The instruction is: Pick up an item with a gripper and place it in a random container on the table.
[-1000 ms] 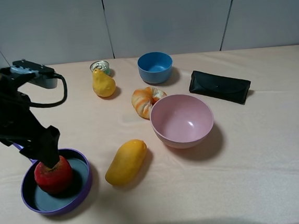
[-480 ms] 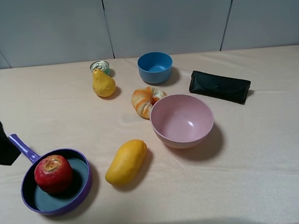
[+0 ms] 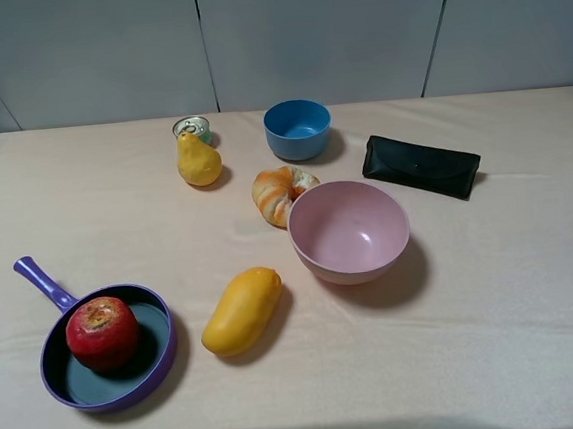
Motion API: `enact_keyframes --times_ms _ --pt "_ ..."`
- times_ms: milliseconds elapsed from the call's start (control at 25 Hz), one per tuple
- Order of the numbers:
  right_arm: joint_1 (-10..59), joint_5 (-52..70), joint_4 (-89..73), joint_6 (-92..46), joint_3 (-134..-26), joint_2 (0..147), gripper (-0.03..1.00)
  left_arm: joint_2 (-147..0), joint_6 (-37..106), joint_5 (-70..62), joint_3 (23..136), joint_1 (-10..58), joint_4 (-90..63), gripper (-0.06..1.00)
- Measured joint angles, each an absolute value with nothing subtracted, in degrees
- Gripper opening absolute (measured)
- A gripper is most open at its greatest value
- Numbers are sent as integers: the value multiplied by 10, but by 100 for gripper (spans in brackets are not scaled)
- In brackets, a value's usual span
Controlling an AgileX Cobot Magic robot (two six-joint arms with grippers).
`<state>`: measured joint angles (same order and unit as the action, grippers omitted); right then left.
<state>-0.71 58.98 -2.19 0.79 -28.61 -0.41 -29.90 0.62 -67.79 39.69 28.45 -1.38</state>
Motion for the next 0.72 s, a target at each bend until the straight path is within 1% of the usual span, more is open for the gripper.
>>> enact_keyframes --times_ms 160,480,720 --pt "-7 590 -22 8 -286 -4 69 -220 6 -677 367 248 -24 99" --pt "-7 590 -22 8 -286 -4 69 -110 60 -655 318 101 -26 99" --pt "-7 590 -22 8 -286 -4 69 -39 78 -631 295 11 -40 99"
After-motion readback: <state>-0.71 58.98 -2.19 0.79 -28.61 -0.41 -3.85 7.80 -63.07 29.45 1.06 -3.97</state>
